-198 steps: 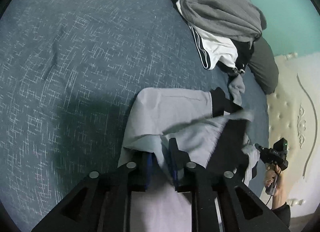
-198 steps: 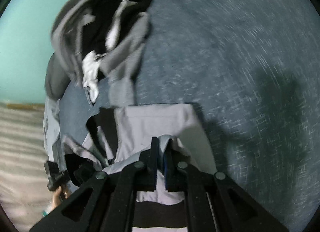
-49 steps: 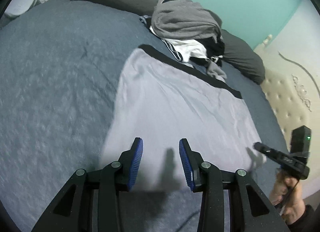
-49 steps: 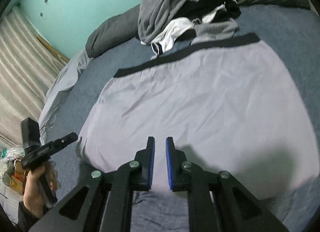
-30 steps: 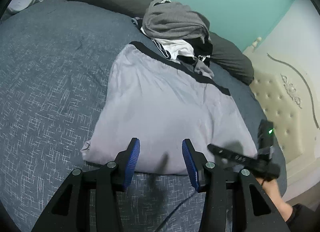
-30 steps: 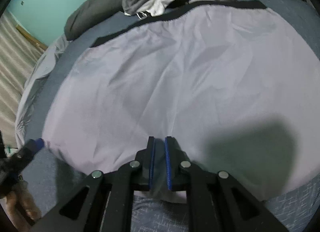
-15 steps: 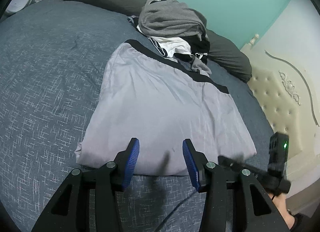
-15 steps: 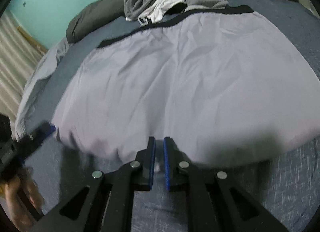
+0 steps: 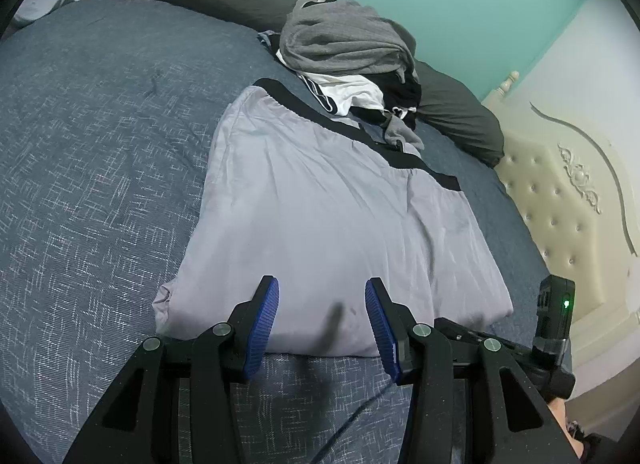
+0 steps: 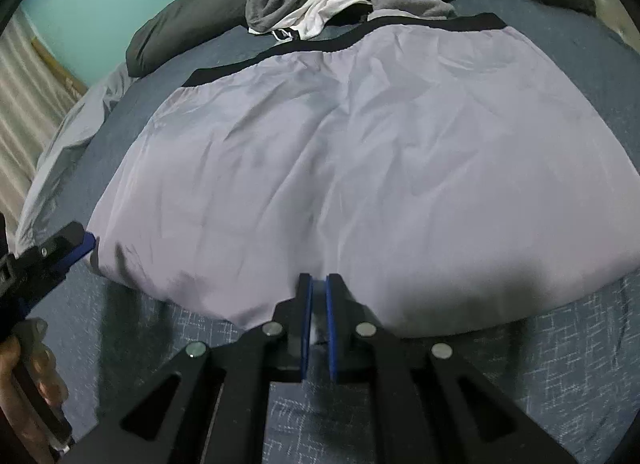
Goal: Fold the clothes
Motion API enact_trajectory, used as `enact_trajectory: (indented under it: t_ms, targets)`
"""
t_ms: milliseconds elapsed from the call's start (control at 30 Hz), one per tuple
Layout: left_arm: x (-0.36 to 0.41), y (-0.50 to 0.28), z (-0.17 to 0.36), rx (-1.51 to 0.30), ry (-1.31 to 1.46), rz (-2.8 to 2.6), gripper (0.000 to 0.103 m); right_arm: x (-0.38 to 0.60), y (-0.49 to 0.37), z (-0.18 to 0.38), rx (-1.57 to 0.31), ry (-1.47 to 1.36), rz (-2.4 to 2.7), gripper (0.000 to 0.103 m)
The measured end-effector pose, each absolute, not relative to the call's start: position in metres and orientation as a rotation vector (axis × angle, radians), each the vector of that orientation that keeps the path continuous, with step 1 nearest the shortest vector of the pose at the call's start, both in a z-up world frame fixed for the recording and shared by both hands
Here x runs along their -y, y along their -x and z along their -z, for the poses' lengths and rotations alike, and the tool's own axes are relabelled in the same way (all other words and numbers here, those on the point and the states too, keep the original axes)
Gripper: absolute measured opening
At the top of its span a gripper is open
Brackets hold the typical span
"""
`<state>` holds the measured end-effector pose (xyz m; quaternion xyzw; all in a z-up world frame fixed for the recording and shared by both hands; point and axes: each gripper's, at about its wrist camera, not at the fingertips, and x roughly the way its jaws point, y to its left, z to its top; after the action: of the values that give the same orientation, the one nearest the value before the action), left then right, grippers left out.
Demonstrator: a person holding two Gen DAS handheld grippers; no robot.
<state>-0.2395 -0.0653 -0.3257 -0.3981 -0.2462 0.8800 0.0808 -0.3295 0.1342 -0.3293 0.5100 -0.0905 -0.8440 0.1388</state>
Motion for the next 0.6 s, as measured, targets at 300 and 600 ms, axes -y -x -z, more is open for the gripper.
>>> enact_trajectory:
  t_ms: [300, 600]
  targets:
    - [0.066, 0.24, 0.326, 0.733, 1.193, -2.633, 0.049, -0.14, 0.352, 0.333, 0.264, -1.488, 2.432, 0.004]
    - [0.067, 0.24, 0.33, 0.735, 1.205, -2.632, 0.049, -0.128, 0.409, 0.33, 0.166, -1.539, 2.429, 0.004]
